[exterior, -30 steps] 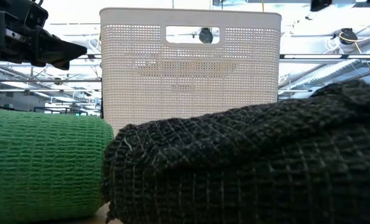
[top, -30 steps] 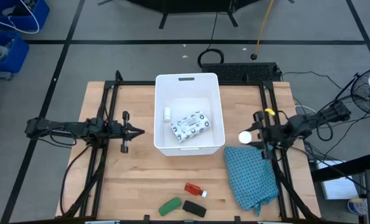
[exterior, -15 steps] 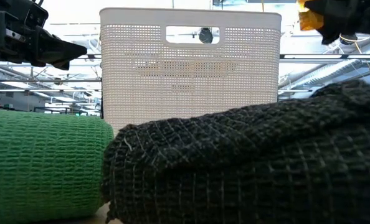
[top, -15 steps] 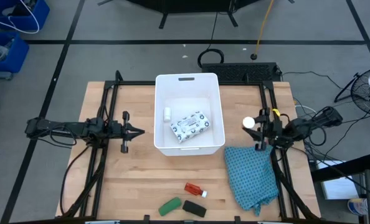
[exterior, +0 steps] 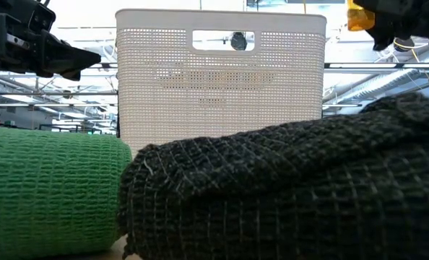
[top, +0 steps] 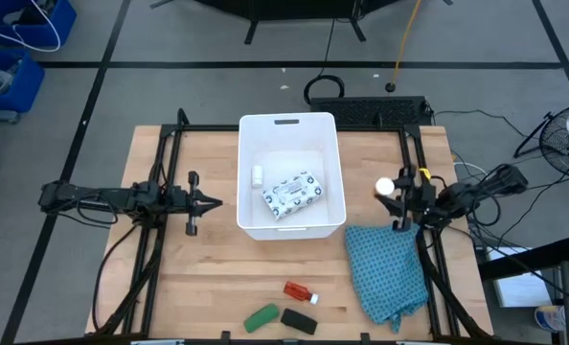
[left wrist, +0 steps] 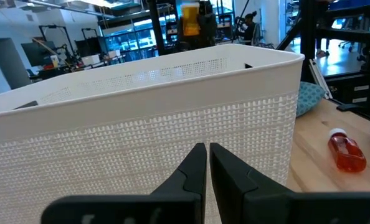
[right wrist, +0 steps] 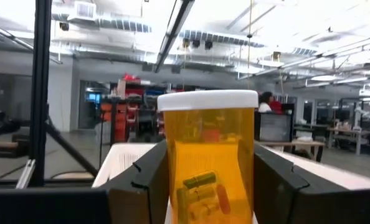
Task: Pick & place medical supplies in basket/bin
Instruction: Put the orange medicine bottle into the white bin
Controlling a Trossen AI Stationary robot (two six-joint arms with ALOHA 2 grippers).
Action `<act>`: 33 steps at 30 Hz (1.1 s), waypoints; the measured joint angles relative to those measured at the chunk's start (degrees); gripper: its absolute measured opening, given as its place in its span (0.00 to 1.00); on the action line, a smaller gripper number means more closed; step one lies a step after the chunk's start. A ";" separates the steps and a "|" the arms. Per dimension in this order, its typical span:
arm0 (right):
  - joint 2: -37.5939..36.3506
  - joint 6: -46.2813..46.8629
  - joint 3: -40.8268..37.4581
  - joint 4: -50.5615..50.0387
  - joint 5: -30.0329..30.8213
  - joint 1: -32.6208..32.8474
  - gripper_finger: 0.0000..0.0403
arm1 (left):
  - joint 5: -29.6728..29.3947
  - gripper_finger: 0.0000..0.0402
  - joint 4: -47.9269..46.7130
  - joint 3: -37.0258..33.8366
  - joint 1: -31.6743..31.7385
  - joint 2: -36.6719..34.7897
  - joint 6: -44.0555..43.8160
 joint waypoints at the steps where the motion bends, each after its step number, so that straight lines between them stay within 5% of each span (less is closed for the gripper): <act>1: 1.18 -0.88 1.30 0.14 0.00 0.00 0.40 | -0.08 0.06 0.00 0.00 0.00 -0.02 0.45; 10: 20.90 -5.36 22.31 -6.53 -0.42 -1.03 0.40 | -1.44 0.06 0.00 0.00 0.00 -0.02 3.32; 17: 42.19 0.20 42.98 -23.62 -7.00 -10.58 0.40 | -1.44 0.06 0.24 0.00 -0.02 -0.02 3.88; 27: 68.88 6.54 68.52 -40.74 -32.93 -30.56 0.40 | -1.39 0.06 0.33 0.00 -0.01 -0.02 3.86; 33: 79.99 2.44 75.05 -53.57 -46.52 -36.70 0.40 | -1.37 0.06 0.03 0.00 -0.02 -0.02 3.78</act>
